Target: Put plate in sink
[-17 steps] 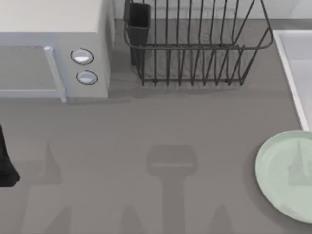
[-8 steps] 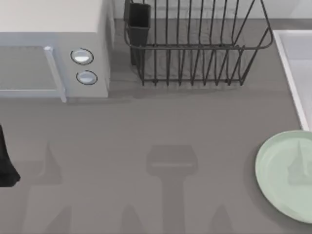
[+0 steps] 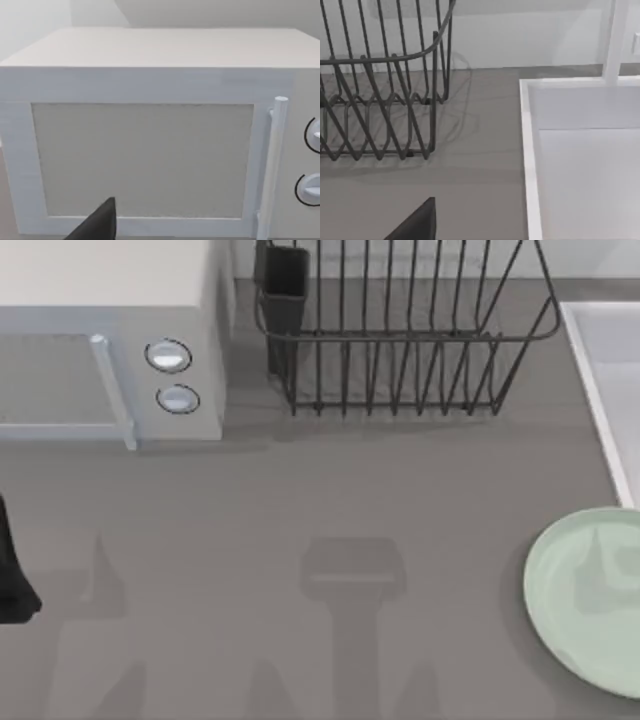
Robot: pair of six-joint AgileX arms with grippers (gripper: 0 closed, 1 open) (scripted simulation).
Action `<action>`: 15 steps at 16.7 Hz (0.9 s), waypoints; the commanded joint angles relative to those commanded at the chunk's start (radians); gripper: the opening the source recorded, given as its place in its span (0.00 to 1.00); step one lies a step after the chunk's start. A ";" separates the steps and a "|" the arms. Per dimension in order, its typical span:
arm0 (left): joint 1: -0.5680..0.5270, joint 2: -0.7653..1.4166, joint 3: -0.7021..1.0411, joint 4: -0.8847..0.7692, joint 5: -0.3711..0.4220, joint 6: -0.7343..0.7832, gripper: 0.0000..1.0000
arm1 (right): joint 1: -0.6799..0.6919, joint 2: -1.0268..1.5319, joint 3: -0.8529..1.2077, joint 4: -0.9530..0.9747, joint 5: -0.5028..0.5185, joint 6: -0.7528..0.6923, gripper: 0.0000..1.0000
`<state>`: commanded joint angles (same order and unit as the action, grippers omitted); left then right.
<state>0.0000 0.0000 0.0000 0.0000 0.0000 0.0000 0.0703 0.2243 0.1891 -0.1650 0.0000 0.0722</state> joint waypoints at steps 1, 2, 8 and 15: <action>0.000 0.000 0.000 0.000 0.000 0.000 1.00 | 0.020 0.073 0.054 -0.048 0.000 0.021 1.00; 0.000 0.000 0.000 0.000 0.000 0.000 1.00 | 0.042 0.154 0.113 -0.099 0.000 0.043 1.00; 0.000 0.000 0.000 0.000 0.000 0.000 1.00 | 0.191 0.737 0.510 -0.447 0.000 0.196 1.00; 0.000 0.000 0.000 0.000 0.000 0.000 1.00 | 0.339 1.334 0.909 -0.795 0.000 0.348 1.00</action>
<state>0.0000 0.0000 0.0000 0.0000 0.0000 0.0000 0.4090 1.5585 1.0976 -0.9599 0.0002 0.4203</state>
